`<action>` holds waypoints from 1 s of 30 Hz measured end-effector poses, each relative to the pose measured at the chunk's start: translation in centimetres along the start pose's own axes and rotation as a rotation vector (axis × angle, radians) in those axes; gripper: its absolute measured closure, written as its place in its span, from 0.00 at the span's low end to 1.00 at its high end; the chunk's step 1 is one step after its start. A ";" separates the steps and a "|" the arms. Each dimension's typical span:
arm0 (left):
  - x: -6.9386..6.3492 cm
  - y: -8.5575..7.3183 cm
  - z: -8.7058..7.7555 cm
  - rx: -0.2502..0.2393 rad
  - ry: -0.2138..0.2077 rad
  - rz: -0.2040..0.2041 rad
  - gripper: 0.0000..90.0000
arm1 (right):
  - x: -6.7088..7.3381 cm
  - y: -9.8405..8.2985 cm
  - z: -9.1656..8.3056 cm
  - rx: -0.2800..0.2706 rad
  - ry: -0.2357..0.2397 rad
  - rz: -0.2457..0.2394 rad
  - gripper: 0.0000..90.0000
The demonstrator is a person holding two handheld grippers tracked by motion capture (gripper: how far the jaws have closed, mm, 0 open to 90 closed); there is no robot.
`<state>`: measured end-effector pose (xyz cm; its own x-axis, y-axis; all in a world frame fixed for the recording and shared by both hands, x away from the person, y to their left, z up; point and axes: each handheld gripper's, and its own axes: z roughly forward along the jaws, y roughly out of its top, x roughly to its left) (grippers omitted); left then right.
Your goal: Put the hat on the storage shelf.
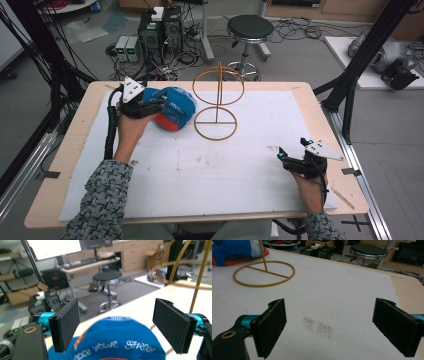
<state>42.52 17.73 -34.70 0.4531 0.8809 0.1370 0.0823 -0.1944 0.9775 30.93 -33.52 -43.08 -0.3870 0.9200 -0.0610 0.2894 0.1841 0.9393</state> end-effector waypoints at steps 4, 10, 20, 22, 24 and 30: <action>-0.3 -1.4 1.6 0.073 -0.024 -0.013 0.26 | -0.1 0.0 0.0 -0.005 -0.001 0.001 0.12; -1.3 -2.7 3.3 0.100 -0.027 -0.016 0.30 | -0.1 -0.1 0.0 0.002 0.002 0.003 0.12; -1.8 -4.1 4.7 0.130 0.014 -0.027 0.31 | -0.1 -0.1 0.1 0.004 0.007 -0.001 0.12; -1.8 -4.3 4.9 0.127 0.002 -0.059 0.30 | -0.1 -0.1 0.1 0.006 0.007 0.000 0.12; -2.0 -4.5 5.1 0.139 0.004 -0.060 0.30 | -0.1 -0.1 0.1 0.008 0.007 0.005 0.12; -2.1 -5.1 5.6 0.163 0.020 -0.086 0.34 | -0.1 -0.1 0.1 0.005 0.010 0.000 0.12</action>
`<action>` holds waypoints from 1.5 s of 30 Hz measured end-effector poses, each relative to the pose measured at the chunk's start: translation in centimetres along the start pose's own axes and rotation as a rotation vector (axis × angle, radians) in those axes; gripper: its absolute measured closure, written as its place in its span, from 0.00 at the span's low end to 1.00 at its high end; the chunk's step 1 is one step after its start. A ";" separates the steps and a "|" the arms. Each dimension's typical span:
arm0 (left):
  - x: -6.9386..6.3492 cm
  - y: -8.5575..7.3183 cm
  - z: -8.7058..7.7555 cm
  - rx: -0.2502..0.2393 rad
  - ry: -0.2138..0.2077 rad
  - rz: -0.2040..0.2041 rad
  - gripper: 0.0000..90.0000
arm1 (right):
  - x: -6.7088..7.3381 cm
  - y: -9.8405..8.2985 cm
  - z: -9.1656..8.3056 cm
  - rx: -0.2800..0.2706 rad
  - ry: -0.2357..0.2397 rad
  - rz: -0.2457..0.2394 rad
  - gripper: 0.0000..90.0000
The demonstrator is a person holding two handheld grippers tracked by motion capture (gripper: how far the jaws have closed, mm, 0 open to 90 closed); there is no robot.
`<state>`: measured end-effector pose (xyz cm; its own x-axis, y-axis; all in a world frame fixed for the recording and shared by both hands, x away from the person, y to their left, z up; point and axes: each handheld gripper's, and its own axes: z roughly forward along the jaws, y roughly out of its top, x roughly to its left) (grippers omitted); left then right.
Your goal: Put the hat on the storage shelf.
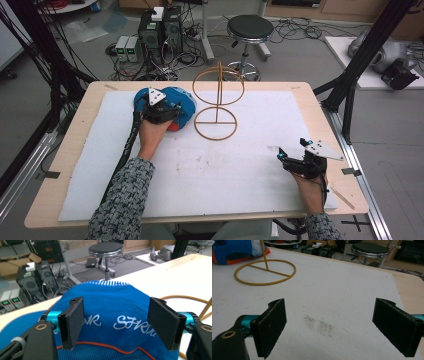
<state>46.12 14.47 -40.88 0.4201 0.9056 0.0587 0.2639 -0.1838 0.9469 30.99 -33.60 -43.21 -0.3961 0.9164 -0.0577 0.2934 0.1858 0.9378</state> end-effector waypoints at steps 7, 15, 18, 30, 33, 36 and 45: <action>0.1 -0.4 0.3 0.028 0.002 0.011 0.50 | 0.0 0.0 0.0 0.004 0.004 0.002 0.12; -0.1 0.1 0.0 0.024 -0.014 0.062 0.88 | 0.0 0.0 0.0 0.006 0.003 0.005 0.12; 0.0 0.4 -0.3 0.018 -0.015 0.062 0.97 | 0.0 0.0 0.0 0.009 0.002 0.002 0.12; 1.3 3.3 -2.0 -0.056 0.011 0.005 0.99 | -0.1 -0.1 0.0 0.009 0.004 0.012 0.12; 1.7 4.1 -2.5 -0.076 0.019 -0.009 0.99 | -0.1 -0.1 0.0 0.011 0.001 0.010 0.12; 2.0 4.8 -2.9 -0.096 0.024 -0.021 0.99 | -0.1 -0.1 0.0 0.011 0.001 0.012 0.12; 2.5 7.1 -3.8 -0.139 0.041 -0.009 1.00 | -0.2 -0.1 0.0 0.006 0.000 0.002 0.12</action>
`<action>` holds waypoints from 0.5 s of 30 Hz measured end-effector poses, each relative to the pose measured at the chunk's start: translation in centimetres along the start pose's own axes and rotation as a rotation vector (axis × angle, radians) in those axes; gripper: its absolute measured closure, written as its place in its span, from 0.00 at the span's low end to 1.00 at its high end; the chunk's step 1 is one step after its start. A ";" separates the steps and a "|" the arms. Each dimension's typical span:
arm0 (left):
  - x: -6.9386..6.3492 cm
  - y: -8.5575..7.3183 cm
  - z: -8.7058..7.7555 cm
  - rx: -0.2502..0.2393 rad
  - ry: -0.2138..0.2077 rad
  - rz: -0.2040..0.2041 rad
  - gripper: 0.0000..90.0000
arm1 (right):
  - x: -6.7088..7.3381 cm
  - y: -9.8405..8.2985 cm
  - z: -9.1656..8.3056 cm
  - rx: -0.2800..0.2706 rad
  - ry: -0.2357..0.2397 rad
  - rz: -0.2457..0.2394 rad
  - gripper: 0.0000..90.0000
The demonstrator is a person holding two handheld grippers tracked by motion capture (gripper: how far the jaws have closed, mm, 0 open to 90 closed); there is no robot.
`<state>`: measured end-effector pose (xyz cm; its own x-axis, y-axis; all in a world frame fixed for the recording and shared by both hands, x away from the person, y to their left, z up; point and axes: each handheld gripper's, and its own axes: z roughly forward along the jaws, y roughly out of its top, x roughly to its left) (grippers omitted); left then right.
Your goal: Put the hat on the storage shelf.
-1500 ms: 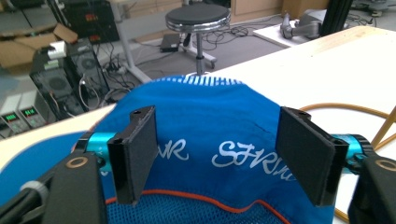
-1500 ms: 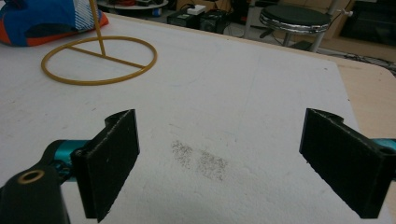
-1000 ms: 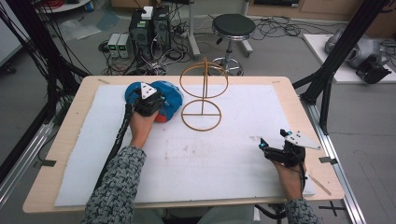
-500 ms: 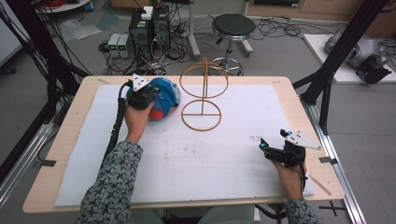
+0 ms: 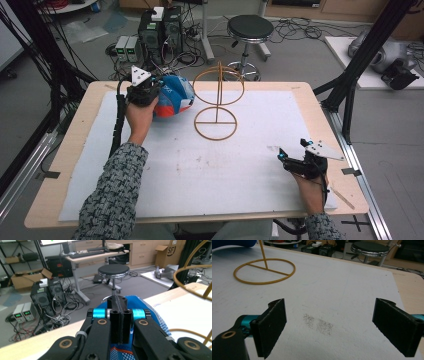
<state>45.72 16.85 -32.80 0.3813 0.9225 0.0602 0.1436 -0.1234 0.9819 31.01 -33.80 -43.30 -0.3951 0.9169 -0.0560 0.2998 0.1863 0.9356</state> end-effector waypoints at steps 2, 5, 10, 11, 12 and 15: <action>0.1 0.4 -0.1 -0.008 0.000 -0.011 1.00 | 0.0 0.0 0.0 0.002 0.001 0.003 0.12; 0.3 1.4 -0.3 -0.018 0.006 -0.004 1.00 | 0.0 0.0 0.0 0.002 0.000 0.005 0.12; 0.2 2.8 -0.5 -0.032 0.015 0.019 1.00 | 0.0 0.0 0.0 0.002 0.002 0.004 0.12; 0.3 3.3 -0.6 -0.031 0.020 0.031 1.00 | 0.0 0.0 0.0 0.002 0.002 0.004 0.12; 0.3 3.5 -0.6 -0.034 0.022 0.033 1.00 | 0.0 0.0 0.0 0.002 0.001 0.002 0.12; 0.5 4.5 -0.6 -0.036 0.036 0.034 1.00 | 0.0 0.0 0.0 0.003 0.002 0.004 0.12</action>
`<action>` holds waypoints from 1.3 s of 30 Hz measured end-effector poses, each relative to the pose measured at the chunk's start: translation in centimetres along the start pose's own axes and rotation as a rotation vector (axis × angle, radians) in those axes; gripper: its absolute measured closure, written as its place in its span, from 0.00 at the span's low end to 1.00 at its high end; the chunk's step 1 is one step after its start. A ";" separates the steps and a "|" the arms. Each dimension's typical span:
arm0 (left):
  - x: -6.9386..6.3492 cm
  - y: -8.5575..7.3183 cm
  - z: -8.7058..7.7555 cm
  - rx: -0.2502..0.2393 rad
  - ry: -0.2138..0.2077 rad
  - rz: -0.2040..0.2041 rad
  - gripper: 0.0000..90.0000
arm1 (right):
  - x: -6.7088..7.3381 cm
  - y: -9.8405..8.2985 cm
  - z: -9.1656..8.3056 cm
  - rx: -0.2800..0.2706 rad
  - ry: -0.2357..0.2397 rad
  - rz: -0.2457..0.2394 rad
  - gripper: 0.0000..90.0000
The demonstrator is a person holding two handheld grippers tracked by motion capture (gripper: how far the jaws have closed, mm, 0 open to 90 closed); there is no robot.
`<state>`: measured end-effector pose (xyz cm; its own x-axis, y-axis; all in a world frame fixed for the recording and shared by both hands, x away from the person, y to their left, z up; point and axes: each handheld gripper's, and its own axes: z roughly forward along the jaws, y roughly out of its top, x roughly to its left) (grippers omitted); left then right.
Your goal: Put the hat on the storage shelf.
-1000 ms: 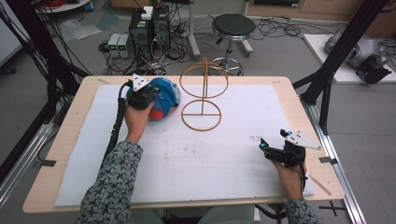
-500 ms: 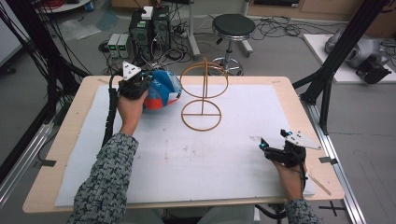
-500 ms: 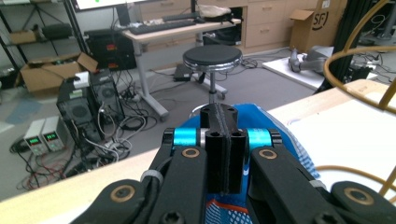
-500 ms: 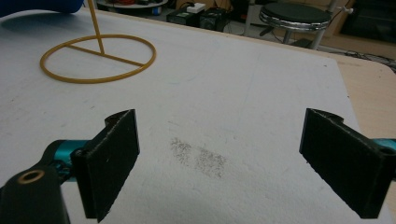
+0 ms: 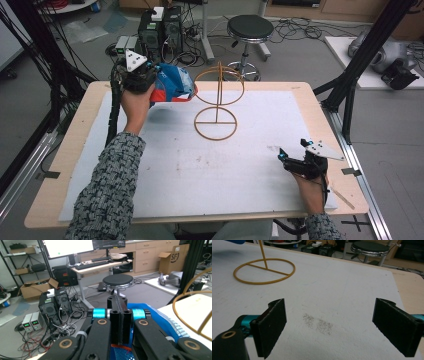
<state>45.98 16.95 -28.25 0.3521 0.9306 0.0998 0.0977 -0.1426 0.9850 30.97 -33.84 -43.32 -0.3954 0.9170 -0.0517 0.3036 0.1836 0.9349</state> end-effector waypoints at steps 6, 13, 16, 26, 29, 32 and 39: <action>1.0 1.4 0.0 -0.012 0.023 -0.020 1.00 | 0.0 -0.1 -0.1 0.004 0.000 0.004 0.12; 1.1 3.4 0.0 -0.036 0.034 -0.015 1.00 | -0.2 -0.1 -0.1 0.002 -0.003 0.008 0.12; 0.9 4.4 0.0 -0.049 0.033 -0.008 1.00 | -0.2 -0.1 -0.1 0.000 -0.002 0.007 0.12; 0.2 7.3 -0.1 -0.089 0.030 0.001 1.00 | -0.2 -0.2 -0.2 0.001 0.002 0.011 0.12; -0.3 8.2 -0.1 -0.104 0.025 0.009 1.00 | -0.3 -0.2 -0.2 0.001 0.000 0.013 0.12; -0.8 9.0 -0.1 -0.111 0.017 0.010 1.00 | -0.4 -0.2 -0.2 -0.001 0.001 0.010 0.12; -1.9 11.0 -0.3 -0.134 0.002 0.024 1.00 | -0.5 -0.3 -0.2 0.004 0.002 0.014 0.12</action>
<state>46.09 13.69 -17.57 0.3511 0.9281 0.1239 -0.0361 -0.1188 0.9923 30.92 -34.37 -43.48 -0.3934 0.9186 -0.0382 0.3127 0.1727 0.9340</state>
